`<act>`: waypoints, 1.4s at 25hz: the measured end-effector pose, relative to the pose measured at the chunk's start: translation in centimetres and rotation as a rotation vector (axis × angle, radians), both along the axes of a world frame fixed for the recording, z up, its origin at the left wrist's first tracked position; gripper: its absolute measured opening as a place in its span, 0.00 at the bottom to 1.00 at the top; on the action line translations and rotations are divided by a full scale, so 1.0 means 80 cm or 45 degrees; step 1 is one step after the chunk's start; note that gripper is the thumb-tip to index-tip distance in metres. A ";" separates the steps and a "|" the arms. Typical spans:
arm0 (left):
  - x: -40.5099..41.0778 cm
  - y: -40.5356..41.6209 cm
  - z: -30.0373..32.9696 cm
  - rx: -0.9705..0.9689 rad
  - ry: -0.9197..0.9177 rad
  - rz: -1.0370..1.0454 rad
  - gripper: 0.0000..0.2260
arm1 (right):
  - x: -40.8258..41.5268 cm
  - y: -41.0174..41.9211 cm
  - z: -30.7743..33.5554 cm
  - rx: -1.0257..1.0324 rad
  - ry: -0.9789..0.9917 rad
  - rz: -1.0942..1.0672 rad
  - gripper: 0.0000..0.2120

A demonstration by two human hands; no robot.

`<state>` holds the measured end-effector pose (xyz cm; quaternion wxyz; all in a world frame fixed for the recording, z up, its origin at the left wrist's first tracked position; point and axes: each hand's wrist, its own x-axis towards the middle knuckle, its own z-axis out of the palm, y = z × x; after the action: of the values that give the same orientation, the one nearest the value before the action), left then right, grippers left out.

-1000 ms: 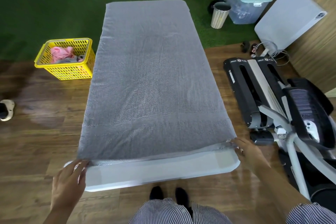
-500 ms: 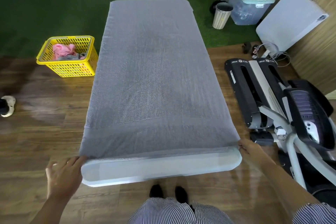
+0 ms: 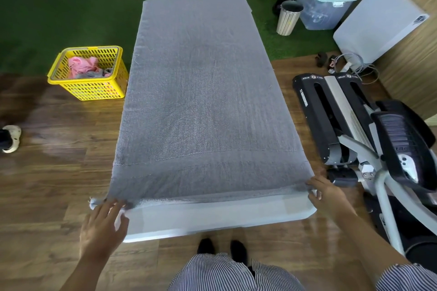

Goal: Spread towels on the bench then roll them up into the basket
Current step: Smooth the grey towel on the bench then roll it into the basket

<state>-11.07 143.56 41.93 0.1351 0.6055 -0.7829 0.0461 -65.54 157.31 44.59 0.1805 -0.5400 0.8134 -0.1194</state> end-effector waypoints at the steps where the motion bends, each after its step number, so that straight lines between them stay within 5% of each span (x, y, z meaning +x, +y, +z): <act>1: 0.002 -0.001 0.000 0.008 -0.022 -0.003 0.18 | 0.000 -0.002 0.001 -0.007 -0.007 0.020 0.15; 4: 0.001 -0.010 0.008 0.051 -0.054 0.058 0.16 | 0.003 -0.010 0.005 -0.005 -0.013 0.041 0.18; 11: 0.031 -0.020 0.019 0.189 -0.301 -0.123 0.23 | -0.003 -0.020 0.010 0.323 -0.096 0.001 0.09; 20: 0.004 -0.024 0.015 0.020 -0.109 -0.082 0.18 | 0.012 -0.010 -0.006 -0.114 0.050 -0.035 0.05; 24: 0.006 -0.019 0.006 0.044 -0.035 -0.035 0.18 | 0.010 -0.001 0.003 0.086 0.063 -0.032 0.16; 30: 0.006 -0.032 0.014 0.066 -0.154 -0.063 0.19 | 0.015 -0.020 0.004 0.085 0.020 -0.038 0.10; 35: 0.025 -0.033 0.019 0.111 -0.289 -0.111 0.21 | 0.007 -0.022 0.011 0.358 0.016 -0.147 0.07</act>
<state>-9.10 140.94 43.44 0.0211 0.5671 -0.8200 0.0742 -64.96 155.55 45.46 0.2422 -0.4623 0.8529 -0.0111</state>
